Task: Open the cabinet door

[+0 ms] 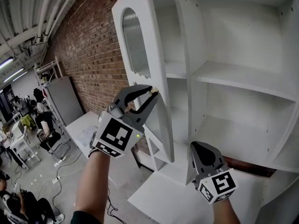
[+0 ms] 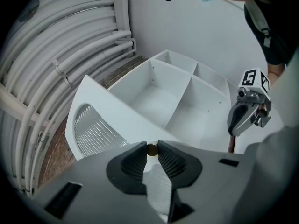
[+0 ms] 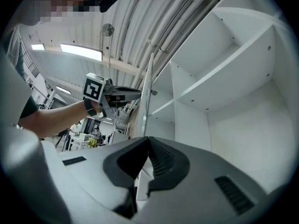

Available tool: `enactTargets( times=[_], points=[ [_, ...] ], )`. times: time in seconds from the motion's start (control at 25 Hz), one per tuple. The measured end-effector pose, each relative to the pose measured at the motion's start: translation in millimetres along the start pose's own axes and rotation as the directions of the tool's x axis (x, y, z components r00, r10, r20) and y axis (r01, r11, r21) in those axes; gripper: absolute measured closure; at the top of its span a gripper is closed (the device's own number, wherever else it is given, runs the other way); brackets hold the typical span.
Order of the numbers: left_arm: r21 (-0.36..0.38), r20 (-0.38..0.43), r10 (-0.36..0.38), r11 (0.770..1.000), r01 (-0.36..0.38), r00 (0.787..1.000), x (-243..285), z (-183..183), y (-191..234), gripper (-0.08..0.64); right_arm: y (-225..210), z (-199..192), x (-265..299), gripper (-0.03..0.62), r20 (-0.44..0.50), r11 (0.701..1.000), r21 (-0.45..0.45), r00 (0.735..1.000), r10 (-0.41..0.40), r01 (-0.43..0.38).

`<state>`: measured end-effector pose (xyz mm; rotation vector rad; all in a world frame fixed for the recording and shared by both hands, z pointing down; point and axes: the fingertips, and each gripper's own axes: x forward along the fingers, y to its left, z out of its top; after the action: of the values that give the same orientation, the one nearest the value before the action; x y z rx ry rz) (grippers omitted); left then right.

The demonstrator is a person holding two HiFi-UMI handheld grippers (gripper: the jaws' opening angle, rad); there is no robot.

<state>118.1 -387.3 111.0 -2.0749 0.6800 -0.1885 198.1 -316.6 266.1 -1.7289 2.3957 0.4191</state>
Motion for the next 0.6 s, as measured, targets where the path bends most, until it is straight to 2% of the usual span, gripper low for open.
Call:
enactTargets(
  times=[0.28, 0.6],
  points=[
    [-0.025, 0.065, -0.036, 0.999, 0.038, 0.997, -30.5, -5.1, 8.2, 0.482, 22.0, 3.0, 11.7, 0.588, -0.005, 1.000, -0.017, 1.000, -0.022, 0.022],
    [-0.012, 0.114, -0.072, 0.997, 0.074, 0.991, -60.5, -10.0, 19.9, 0.482, 41.9, 6.2, 24.2, 0.588, -0.016, 0.998, -0.038, 0.999, -0.041, 0.040]
  ],
)
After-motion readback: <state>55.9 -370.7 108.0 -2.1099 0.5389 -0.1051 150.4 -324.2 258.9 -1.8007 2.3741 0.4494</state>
